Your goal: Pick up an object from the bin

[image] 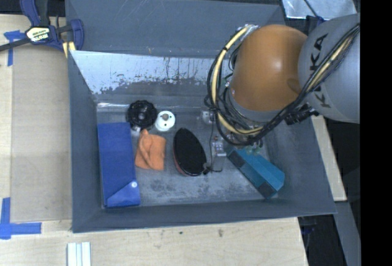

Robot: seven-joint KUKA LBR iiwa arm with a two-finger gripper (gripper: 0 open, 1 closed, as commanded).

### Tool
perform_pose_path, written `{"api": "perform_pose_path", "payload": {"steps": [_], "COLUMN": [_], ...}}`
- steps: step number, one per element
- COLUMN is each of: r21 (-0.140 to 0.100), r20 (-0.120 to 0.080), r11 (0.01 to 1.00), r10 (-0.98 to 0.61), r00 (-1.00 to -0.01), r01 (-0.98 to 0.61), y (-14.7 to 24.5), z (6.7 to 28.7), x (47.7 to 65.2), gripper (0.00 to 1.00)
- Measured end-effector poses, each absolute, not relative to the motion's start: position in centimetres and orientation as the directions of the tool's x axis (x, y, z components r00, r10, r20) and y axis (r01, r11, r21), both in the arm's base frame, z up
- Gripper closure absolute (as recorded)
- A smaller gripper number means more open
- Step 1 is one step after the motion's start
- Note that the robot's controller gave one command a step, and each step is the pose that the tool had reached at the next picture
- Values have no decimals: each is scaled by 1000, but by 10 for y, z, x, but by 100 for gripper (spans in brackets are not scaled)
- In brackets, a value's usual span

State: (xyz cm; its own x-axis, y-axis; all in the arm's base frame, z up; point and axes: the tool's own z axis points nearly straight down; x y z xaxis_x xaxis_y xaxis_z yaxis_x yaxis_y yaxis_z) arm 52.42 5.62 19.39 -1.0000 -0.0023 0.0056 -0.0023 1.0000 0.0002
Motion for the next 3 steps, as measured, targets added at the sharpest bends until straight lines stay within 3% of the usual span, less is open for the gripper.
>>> {"api": "perform_pose_path", "payload": {"steps": [1,2,3], "r21": [1,2,0], "r20": [-3,-14,-7], "r11": [1000,1000,1000], "r10": [-1,28,3], "r00": [-1000,-999,-1000], "r01": [-1,28,3], "y": [56,71,72], "z": [198,153,117], "x": [526,577,578], "gripper": [0,0,0]}}
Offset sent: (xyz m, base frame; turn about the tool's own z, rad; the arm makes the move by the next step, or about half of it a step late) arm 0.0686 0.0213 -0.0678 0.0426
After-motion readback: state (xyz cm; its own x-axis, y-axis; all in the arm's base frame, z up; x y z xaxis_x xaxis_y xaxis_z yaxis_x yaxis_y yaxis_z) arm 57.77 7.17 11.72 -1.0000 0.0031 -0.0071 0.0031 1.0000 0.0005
